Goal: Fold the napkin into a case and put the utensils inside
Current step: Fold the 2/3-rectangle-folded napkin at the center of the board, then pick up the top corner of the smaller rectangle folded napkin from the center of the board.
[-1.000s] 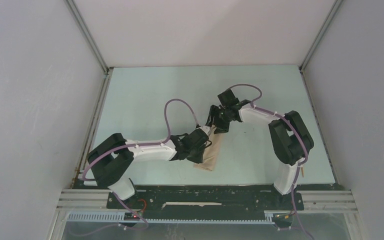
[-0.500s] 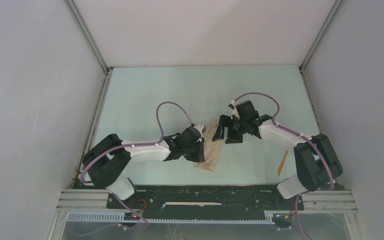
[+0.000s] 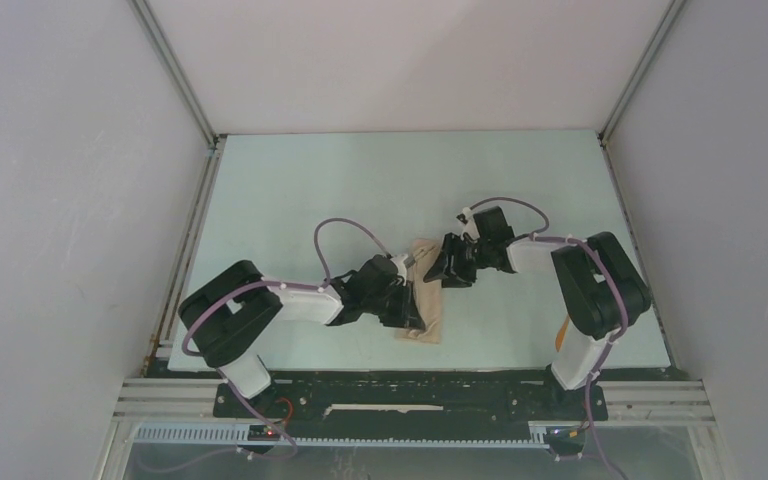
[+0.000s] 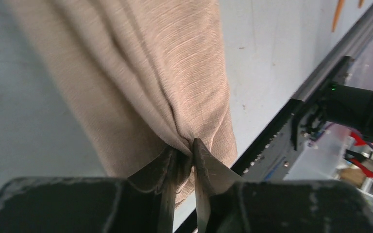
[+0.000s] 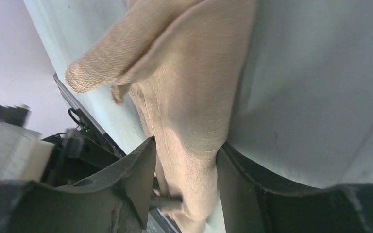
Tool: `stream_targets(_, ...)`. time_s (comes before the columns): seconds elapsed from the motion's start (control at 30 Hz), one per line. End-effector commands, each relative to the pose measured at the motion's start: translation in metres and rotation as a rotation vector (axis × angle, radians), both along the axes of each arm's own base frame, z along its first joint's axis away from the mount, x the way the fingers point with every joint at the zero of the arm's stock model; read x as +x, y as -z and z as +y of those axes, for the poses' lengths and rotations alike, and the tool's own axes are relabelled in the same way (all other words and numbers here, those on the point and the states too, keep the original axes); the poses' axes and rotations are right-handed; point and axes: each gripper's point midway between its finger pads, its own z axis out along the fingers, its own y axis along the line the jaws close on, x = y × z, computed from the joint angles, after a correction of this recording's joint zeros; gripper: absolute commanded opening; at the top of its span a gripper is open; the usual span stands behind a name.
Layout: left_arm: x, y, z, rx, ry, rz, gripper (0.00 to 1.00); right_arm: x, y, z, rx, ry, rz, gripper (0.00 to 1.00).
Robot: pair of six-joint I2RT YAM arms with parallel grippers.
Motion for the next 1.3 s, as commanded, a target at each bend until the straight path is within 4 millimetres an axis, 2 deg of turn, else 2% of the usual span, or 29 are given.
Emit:
stream_targets(0.0, -0.022, -0.002, -0.020, -0.107, 0.038, 0.140, 0.22, 0.028, 0.000, 0.008, -0.033, -0.026, -0.073, 0.55)
stream_targets(0.07, -0.018, -0.005, -0.020, -0.113, -0.001, 0.130, 0.22, 0.032, -0.003, 0.008, -0.059, -0.037, -0.082, 0.54)
stream_targets(0.2, -0.002, -0.013, 0.008, -0.045, -0.081, 0.020, 0.27, 0.031, -0.005, 0.004, -0.081, -0.041, -0.071, 0.54)
stream_targets(0.37, -0.001, -0.014, 0.033, 0.031, -0.087, -0.006, 0.39, 0.021, -0.002, 0.000, -0.156, -0.060, -0.074, 0.65)
stream_targets(0.47, -0.007, -0.016, 0.039, 0.026, -0.081, -0.010, 0.44, 0.013, -0.007, 0.002, -0.167, -0.078, -0.078, 0.70)
stream_targets(0.6, -0.008, -0.016, 0.049, 0.031, -0.103, -0.031, 0.55, 0.003, -0.013, 0.006, -0.160, -0.078, -0.078, 0.71)
stream_targets(0.73, -0.005, -0.010, 0.047, 0.017, -0.108, -0.014, 0.58, -0.010, -0.013, 0.004, -0.149, -0.056, -0.068, 0.71)
stream_targets(0.77, -0.004, -0.010, 0.044, 0.003, -0.109, -0.008, 0.57, -0.014, -0.012, 0.004, -0.145, -0.054, -0.061, 0.70)
stream_targets(0.83, -0.005, -0.007, 0.038, -0.030, -0.107, 0.016, 0.45, -0.023, -0.007, 0.008, -0.144, -0.061, -0.051, 0.69)
stream_targets(0.97, -0.011, 0.002, 0.026, -0.070, -0.101, 0.091, 0.27, -0.034, -0.002, 0.017, -0.141, -0.073, -0.044, 0.59)
stream_targets(1.03, -0.015, 0.003, 0.018, -0.085, -0.094, 0.113, 0.22, -0.034, -0.004, 0.023, -0.126, -0.081, -0.054, 0.54)
stream_targets(1.17, -0.024, -0.012, -0.006, -0.134, -0.062, 0.125, 0.17, -0.034, -0.011, 0.029, -0.109, -0.098, -0.063, 0.45)
stream_targets(1.27, -0.026, -0.018, -0.010, -0.147, -0.074, 0.119, 0.18, -0.034, -0.012, 0.024, -0.135, -0.099, -0.078, 0.46)
